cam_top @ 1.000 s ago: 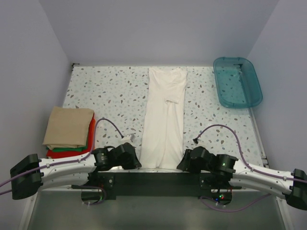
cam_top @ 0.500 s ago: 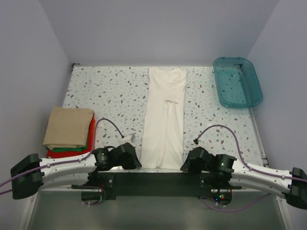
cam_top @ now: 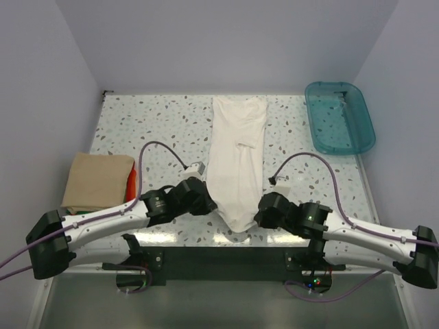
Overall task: Fold and stack the t-shirts
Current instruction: Fold the tshirt
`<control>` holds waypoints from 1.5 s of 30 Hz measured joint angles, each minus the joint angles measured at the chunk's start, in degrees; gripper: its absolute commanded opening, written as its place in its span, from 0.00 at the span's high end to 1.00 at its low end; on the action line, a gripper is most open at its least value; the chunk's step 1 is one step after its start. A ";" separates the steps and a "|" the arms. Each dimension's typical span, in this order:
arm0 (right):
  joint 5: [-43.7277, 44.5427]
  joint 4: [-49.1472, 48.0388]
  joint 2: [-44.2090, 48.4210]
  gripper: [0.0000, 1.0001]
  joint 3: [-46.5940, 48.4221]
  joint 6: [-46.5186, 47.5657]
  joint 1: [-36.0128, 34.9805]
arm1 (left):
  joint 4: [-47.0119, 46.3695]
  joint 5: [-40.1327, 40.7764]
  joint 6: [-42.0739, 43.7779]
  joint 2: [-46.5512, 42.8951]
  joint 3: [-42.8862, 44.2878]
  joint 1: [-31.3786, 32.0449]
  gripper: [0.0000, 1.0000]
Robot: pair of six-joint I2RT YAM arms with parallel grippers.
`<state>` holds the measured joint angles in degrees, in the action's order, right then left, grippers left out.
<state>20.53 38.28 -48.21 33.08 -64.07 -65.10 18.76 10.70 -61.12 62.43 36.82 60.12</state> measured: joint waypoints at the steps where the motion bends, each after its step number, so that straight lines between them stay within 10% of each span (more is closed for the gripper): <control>1: 1.64 -0.07 -1.92 1.00 1.77 1.16 0.31 | -0.31 0.15 0.74 1.25 1.29 -1.11 1.00; 24: 2.84 -27.67 -44.26 1.00 23.82 27.65 32.81 | -7.02 2.10 12.87 38.36 30.88 -25.53 1.00; 45: -4.83 -28.92 -54.49 1.00 32.22 29.18 43.06 | -7.89 -6.14 17.59 53.64 44.85 -32.09 0.92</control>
<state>15.70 9.37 -102.69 65.30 -34.89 -22.04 10.87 4.56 -43.53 116.07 81.67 28.03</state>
